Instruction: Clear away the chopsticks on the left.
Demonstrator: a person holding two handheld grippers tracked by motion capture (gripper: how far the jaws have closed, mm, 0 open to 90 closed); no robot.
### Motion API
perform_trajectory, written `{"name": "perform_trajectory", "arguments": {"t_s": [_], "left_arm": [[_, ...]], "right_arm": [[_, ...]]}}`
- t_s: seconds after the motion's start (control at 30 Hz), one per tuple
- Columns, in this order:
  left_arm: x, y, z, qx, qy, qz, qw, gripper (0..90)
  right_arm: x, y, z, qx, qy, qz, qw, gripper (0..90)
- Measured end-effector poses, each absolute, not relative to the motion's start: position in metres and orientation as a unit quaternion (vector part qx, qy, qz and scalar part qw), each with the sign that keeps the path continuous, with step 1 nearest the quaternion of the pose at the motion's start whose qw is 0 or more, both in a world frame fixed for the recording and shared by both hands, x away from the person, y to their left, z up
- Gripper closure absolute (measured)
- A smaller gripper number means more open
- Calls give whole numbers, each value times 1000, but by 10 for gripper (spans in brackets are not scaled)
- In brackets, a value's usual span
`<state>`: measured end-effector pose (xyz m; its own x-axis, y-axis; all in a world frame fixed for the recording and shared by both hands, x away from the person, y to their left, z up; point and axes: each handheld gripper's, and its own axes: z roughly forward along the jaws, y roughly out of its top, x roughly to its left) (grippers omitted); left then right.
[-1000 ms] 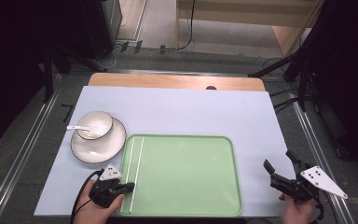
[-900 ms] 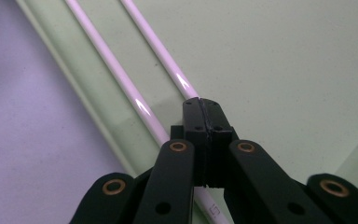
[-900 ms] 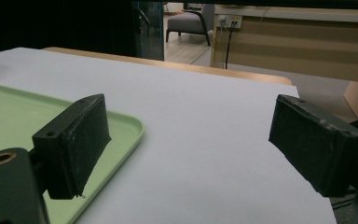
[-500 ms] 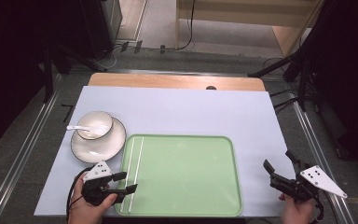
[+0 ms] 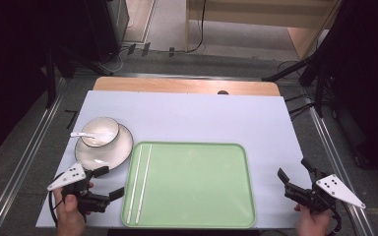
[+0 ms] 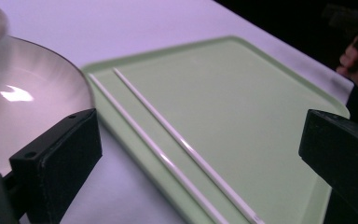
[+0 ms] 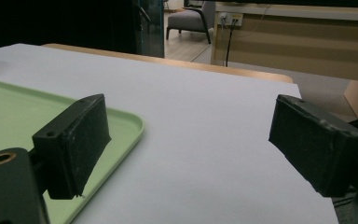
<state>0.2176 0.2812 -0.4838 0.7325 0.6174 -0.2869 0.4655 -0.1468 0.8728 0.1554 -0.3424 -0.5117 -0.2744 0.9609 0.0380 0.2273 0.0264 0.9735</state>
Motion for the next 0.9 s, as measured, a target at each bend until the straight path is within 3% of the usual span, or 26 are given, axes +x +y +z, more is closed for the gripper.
{"name": "perform_trajectory", "arguments": {"t_s": [0.37,0.67,0.9], "left_arm": [[219,329,-478,708,386,155,571,0],[217,365,-481,676,420,184,577,0],[217,370,-483,670,430,186,576,0]], "right_arm": [[156,-343,-513,483,618,504,361,124],[156,-344,-513,483,621,500,362,124],[157,-344,-514,483,623,497,362,124]]}}
